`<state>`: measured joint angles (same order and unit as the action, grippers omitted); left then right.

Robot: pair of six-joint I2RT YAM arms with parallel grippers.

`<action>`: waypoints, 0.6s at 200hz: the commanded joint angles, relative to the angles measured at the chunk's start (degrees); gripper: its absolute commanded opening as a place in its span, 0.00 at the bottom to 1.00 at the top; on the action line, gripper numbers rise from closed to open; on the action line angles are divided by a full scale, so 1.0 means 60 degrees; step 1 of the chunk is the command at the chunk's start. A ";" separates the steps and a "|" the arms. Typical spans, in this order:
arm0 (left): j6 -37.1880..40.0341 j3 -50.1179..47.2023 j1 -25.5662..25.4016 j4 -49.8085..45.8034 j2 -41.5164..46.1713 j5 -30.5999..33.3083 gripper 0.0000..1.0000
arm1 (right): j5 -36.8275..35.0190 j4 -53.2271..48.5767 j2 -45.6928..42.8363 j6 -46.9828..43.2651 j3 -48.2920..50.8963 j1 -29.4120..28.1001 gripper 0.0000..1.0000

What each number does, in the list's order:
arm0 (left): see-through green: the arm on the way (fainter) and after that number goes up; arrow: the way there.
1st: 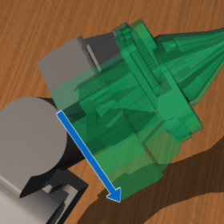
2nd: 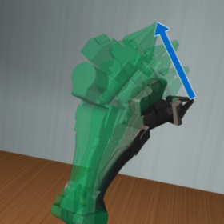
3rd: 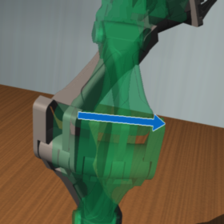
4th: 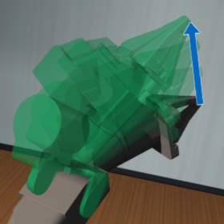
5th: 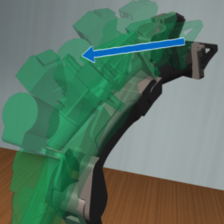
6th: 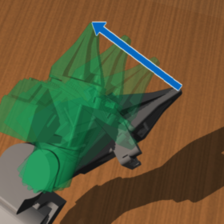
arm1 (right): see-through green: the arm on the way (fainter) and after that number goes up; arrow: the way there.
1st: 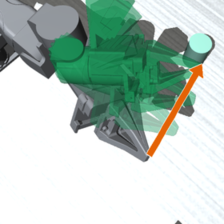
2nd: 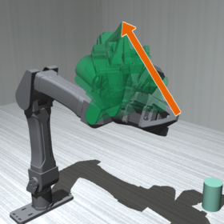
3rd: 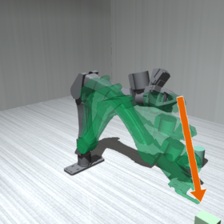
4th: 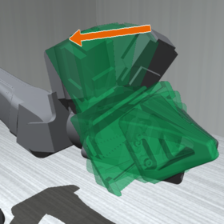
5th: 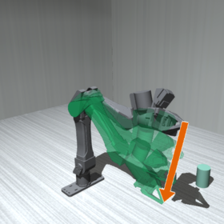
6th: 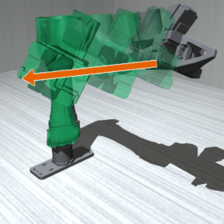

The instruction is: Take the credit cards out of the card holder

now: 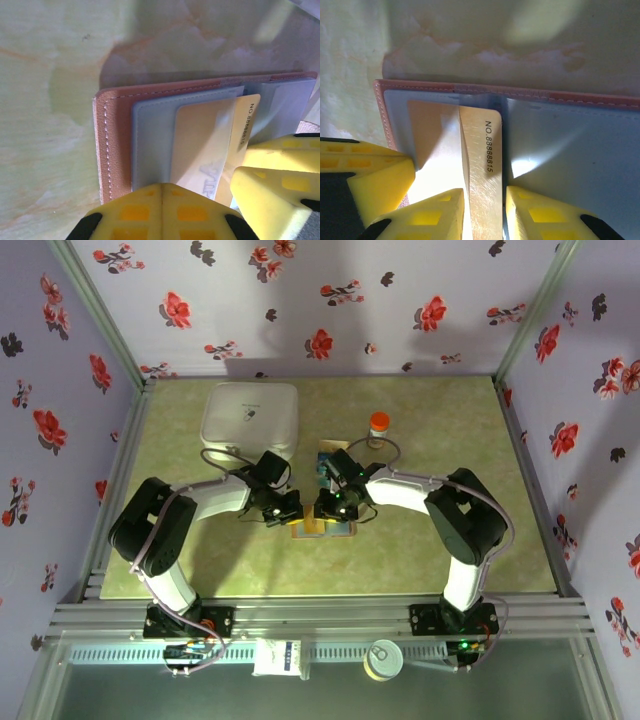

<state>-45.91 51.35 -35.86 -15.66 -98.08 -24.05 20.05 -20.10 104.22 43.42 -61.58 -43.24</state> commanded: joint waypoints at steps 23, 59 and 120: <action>0.0216 0.0018 -0.0030 -0.0401 -0.0275 0.0243 0.00 | 0.0383 0.0424 0.0044 0.0002 -0.0034 -0.0057 0.28; 0.0203 0.0039 -0.0030 -0.0458 -0.0264 0.0233 0.00 | 0.0613 0.0933 -0.0356 0.0249 0.0248 -0.0036 0.26; 0.0226 0.0056 -0.0030 -0.0565 -0.0235 0.0251 0.00 | 0.0779 0.1534 -0.0727 0.0529 0.0687 0.0045 0.18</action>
<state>-45.89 51.40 -35.86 -15.70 -98.10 -24.03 22.81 -14.52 102.26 44.99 -58.89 -43.11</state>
